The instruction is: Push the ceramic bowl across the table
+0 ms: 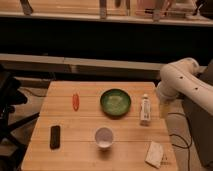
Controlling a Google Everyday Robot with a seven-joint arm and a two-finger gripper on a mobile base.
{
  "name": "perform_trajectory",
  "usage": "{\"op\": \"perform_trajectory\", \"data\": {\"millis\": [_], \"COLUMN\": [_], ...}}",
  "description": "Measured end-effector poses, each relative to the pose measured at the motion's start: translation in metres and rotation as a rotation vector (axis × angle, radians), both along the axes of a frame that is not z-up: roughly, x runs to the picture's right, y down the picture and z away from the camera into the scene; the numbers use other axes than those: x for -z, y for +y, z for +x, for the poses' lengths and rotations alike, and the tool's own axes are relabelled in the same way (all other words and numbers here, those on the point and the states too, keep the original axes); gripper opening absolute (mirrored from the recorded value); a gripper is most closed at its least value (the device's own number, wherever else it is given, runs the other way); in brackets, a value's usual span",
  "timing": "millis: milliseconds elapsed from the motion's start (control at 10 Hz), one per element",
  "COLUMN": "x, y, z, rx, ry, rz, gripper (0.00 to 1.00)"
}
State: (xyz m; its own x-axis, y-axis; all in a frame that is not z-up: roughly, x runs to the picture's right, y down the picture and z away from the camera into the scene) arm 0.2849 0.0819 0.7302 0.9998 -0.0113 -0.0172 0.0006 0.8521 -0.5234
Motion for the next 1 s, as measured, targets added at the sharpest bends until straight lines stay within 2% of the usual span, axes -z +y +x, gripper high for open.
{"op": "perform_trajectory", "data": {"millis": [200,600,800,1000], "x": [-0.014,-0.027,-0.041,-0.048], "y": [-0.007,-0.007,-0.011,-0.01], "z": [-0.007,-0.006,-0.018,-0.022], "rx": [0.014,0.027,0.042,0.042], "ry": [-0.012,-0.021,-0.037,-0.042], "rz": [0.003,0.004,0.007,0.006], "gripper": [0.8,0.8,0.8,0.8]}}
